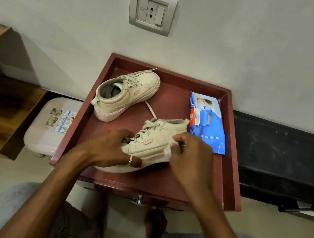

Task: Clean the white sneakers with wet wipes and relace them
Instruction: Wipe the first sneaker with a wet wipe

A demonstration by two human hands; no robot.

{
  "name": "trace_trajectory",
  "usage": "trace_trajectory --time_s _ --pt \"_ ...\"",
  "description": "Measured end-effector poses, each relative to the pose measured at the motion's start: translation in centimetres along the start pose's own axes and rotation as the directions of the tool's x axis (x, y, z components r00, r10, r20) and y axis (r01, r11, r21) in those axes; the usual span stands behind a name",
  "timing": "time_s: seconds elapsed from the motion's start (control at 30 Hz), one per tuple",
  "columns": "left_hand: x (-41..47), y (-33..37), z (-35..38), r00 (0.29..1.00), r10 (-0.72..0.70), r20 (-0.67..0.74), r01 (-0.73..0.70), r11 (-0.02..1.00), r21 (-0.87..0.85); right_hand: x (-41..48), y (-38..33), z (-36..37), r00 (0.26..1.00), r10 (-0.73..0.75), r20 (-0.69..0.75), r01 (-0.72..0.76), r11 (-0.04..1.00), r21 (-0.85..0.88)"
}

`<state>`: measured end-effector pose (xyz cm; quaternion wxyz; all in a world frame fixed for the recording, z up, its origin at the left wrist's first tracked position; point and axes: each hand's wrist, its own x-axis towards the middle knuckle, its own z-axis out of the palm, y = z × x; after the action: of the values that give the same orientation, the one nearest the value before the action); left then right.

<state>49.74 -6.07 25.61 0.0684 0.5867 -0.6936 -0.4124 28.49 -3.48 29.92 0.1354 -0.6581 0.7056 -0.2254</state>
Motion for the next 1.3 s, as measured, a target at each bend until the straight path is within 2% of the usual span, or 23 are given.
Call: trace_trajectory --time_s 0.07,0.17,0.23,0.33,0.4,0.47,0.53,0.6,0.63,0.73,0.77,0.83,0.97,1.03,1.13,1.2,1.3 --pt "0.0 0.2 0.0 0.999 -0.002 -0.038 0.002 1.000 -0.013 -1.1 -1.6 1.5 0.983 -0.180 0.044 0.183 0.980 -0.078" --pt "-0.1 0.3 -0.2 0.999 0.005 -0.047 -0.007 0.999 -0.048 -1.4 -2.5 2.4 0.922 -0.358 0.149 0.371 0.926 -0.065" --pt "-0.2 0.2 -0.3 0.999 -0.013 -0.045 0.011 0.999 -0.034 -0.2 -1.3 1.9 0.918 -0.376 0.130 0.387 0.919 -0.076" --pt "-0.2 0.2 -0.4 0.998 -0.027 -0.058 0.026 0.999 -0.029 1.8 1.1 0.9 0.963 -0.266 -0.045 0.260 0.959 -0.111" --pt "-0.2 0.2 -0.4 0.996 -0.021 -0.085 0.018 0.999 -0.040 1.4 0.7 1.0 0.967 -0.243 -0.075 0.235 0.966 -0.104" --pt "-0.2 0.3 -0.3 0.995 -0.014 -0.103 0.008 0.998 -0.059 -0.3 -1.3 2.1 0.942 -0.336 0.015 0.336 0.940 -0.059" --pt "-0.1 0.1 -0.2 0.995 -0.015 -0.095 0.009 0.998 -0.059 -2.2 -3.5 3.2 0.862 -0.489 0.134 0.489 0.872 0.032" --pt "-0.1 -0.1 -0.3 0.997 -0.002 -0.081 -0.002 0.999 -0.050 -2.3 -3.9 3.3 0.799 -0.570 0.193 0.566 0.821 0.081" --pt "-0.2 -0.2 -0.3 0.997 0.000 -0.082 -0.004 0.998 -0.055 -1.5 -3.3 3.0 0.805 -0.561 0.190 0.561 0.826 0.062" --pt "-0.3 -0.2 -0.3 0.995 -0.017 -0.094 0.011 0.998 -0.063 1.2 -0.4 1.5 0.921 -0.377 0.101 0.383 0.922 -0.051" --pt "-0.3 -0.1 -0.3 0.995 -0.021 -0.093 0.014 0.998 -0.067 1.5 0.0 1.3 0.938 -0.340 0.071 0.345 0.936 -0.070" --pt "-0.3 0.0 -0.3 0.995 -0.026 -0.094 0.019 0.997 -0.080 0.7 -1.1 1.8 0.917 -0.388 0.091 0.395 0.915 -0.087" --pt "-0.3 0.0 -0.2 0.996 -0.009 -0.094 0.002 0.998 -0.067 -1.2 -3.1 3.4 0.822 -0.524 0.222 0.533 0.846 0.021" --pt "-0.3 -0.1 -0.2 0.995 -0.010 -0.098 0.004 0.998 -0.062 -0.2 -1.9 2.7 0.852 -0.481 0.209 0.493 0.870 -0.011" --pt "-0.3 0.0 -0.3 0.995 -0.026 -0.093 0.019 0.997 -0.070 1.6 0.6 0.8 0.942 -0.332 0.051 0.336 0.937 -0.096" --pt "-0.3 0.0 -0.2 0.995 -0.030 -0.093 0.023 0.997 -0.075 1.8 1.1 0.2 0.961 -0.276 -0.006 0.272 0.950 -0.151" --pt "-0.4 0.1 -0.4 0.994 -0.027 -0.102 0.020 0.997 -0.071 0.5 -1.0 1.4 0.937 -0.346 0.051 0.350 0.927 -0.132"
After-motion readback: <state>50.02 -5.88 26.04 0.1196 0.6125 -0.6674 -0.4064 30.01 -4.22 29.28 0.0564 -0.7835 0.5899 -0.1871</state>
